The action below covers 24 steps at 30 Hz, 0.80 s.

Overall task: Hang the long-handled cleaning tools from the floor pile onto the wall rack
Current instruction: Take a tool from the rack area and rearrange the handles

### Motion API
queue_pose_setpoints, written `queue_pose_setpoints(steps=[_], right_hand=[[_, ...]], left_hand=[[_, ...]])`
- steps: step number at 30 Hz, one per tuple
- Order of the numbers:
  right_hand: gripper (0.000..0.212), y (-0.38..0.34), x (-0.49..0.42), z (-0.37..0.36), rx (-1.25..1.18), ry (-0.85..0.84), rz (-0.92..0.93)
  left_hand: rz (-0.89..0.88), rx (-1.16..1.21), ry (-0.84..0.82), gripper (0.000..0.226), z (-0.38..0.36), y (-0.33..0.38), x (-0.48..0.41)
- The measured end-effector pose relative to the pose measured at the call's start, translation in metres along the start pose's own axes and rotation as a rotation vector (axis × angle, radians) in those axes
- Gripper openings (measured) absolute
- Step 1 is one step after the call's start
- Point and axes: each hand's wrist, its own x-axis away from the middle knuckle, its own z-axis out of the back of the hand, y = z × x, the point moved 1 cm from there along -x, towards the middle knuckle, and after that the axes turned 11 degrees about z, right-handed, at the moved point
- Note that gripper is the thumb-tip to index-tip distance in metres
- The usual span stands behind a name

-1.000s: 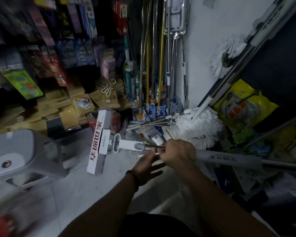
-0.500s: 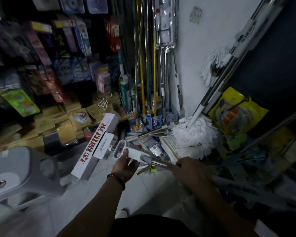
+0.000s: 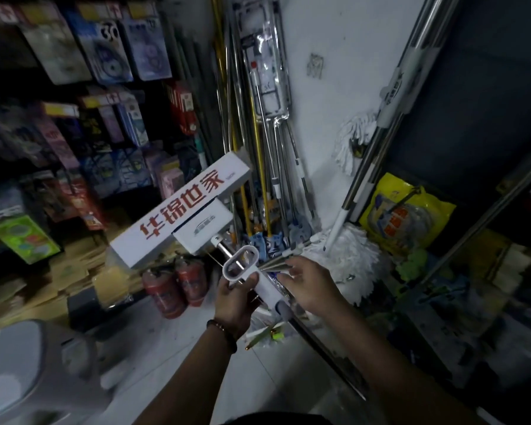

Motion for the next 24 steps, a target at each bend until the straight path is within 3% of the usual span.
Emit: queue_pose_setpoints(steps=[3,6,16,20,24], right_hand=[[0.036,-0.024,-0.024,0.017,-0.031,0.003,0.088],[0.003,-0.036,-0.040,0.030,-0.001,0.001,0.165],[0.020,-0.048,-0.038,0.108,-0.206,0.234,0.218],[0.026,-0.065,-0.028,0.149,-0.268,0.349,0.260],[0.029,-0.084,-0.009,0.176,-0.298,0.487,0.265]], left_hand=[[-0.082,-0.100,-0.062,0.045,-0.023,0.011,0.008],[-0.151,-0.179,-0.162,0.047,-0.050,0.023,0.019],[-0.272,-0.461,-0.420,0.051,-0.128,0.077,0.044],[-0.239,-0.587,-0.522,0.030,-0.168,0.119,0.066],[-0.282,-0.624,-0.581,0.027,-0.202,0.147,0.083]])
